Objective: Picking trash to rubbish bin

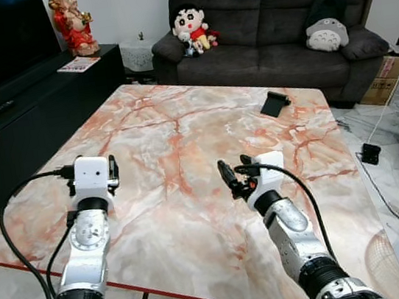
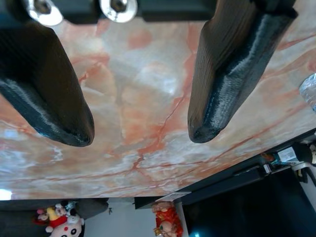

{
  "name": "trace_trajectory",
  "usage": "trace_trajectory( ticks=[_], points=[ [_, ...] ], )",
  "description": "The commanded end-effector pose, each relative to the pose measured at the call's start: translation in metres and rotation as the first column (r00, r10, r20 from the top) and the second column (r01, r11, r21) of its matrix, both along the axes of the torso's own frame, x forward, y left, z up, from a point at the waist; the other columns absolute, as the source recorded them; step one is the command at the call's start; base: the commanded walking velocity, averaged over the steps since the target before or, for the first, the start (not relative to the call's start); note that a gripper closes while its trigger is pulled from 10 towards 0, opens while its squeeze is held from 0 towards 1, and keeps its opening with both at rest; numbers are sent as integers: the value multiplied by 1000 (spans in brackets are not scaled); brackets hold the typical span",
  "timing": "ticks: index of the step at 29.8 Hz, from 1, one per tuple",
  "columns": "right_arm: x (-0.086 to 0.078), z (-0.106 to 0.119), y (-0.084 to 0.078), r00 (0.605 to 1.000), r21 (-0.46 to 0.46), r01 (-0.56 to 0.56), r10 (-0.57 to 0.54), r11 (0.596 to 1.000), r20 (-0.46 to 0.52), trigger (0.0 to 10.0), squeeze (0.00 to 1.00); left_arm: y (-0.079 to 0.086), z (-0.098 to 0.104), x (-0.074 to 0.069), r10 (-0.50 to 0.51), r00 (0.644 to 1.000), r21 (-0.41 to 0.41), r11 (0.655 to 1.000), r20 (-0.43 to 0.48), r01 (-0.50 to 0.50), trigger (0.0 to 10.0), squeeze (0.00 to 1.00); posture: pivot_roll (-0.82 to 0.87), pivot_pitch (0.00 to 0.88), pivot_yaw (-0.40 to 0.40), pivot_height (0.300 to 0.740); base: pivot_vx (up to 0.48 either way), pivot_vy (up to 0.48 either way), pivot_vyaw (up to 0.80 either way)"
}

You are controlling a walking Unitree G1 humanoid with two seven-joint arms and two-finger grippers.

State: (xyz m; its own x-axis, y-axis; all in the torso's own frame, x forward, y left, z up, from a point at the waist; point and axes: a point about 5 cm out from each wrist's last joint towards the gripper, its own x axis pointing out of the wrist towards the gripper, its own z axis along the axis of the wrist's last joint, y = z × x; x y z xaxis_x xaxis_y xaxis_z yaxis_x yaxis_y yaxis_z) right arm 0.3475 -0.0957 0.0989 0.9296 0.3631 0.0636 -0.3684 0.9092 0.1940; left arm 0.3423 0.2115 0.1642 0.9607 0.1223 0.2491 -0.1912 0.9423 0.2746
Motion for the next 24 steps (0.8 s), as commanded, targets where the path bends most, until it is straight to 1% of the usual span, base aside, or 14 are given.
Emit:
trace_trajectory(
  ticks=[1,3,7,8,9,10,13,15,17,18,22,24],
  points=[
    [2,3,-2,1000,0,7,-7,1000,9,10000,0,1,8,5,-3,1000,2,1000,7,3,10000,1000,8,18,-86,740,0,0,0],
    [2,3,-2,1000,1,6,-6,1000,9,10000,0,6,13,6,-1,1000,4,1000,20,1,10000,1000,8,18,-86,740,0,0,0],
    [2,3,-2,1000,1,7,-7,1000,9,10000,0,12,15,6,13,1000,-7,1000,24,-13,10000,1000,8,18,-86,740,0,0,0],
    [2,3,-2,1000,0,7,-7,1000,9,10000,0,15,15,6,23,999,-18,1000,23,-22,10000,0,10,19,-87,740,0,0,0],
    [2,3,-2,1000,0,7,-7,1000,9,10000,0,15,15,6,23,999,-18,1000,23,-22,10000,0,10,19,-87,740,0,0,0],
    [2,3,-2,1000,0,7,-7,1000,8,10000,0,21,15,7,43,999,-42,998,21,-42,10000,0,9,20,-88,740,0,0,0],
    [1,3,-2,1000,0,8,-8,1000,8,10000,0,29,16,7,62,998,-78,995,19,-61,10000,0,9,20,-88,740,0,0,0],
    [1,3,-2,1000,-1,8,-8,1000,7,10000,0,31,15,8,68,998,-77,995,14,-67,10000,0,9,20,-88,740,0,0,0],
    [1,3,-2,1000,-2,8,-8,1000,7,10000,0,36,12,10,67,998,-100,993,-16,-68,10000,0,7,20,-88,740,0,0,0],
    [1,3,-2,1000,-2,8,-8,1000,7,10000,0,36,12,10,67,998,-100,993,-16,-68,10000,0,7,20,-88,740,0,0,0],
    [1,3,-3,1000,-2,7,-7,1000,8,10000,0,40,9,12,74,997,-174,982,-30,-78,10000,0,5,21,-90,740,0,0,0],
    [1,3,-3,1000,-2,7,-7,1000,8,10000,0,40,9,13,73,997,-174,982,-30,-77,10000,0,5,20,-92,740,0,0,0]
  ],
)
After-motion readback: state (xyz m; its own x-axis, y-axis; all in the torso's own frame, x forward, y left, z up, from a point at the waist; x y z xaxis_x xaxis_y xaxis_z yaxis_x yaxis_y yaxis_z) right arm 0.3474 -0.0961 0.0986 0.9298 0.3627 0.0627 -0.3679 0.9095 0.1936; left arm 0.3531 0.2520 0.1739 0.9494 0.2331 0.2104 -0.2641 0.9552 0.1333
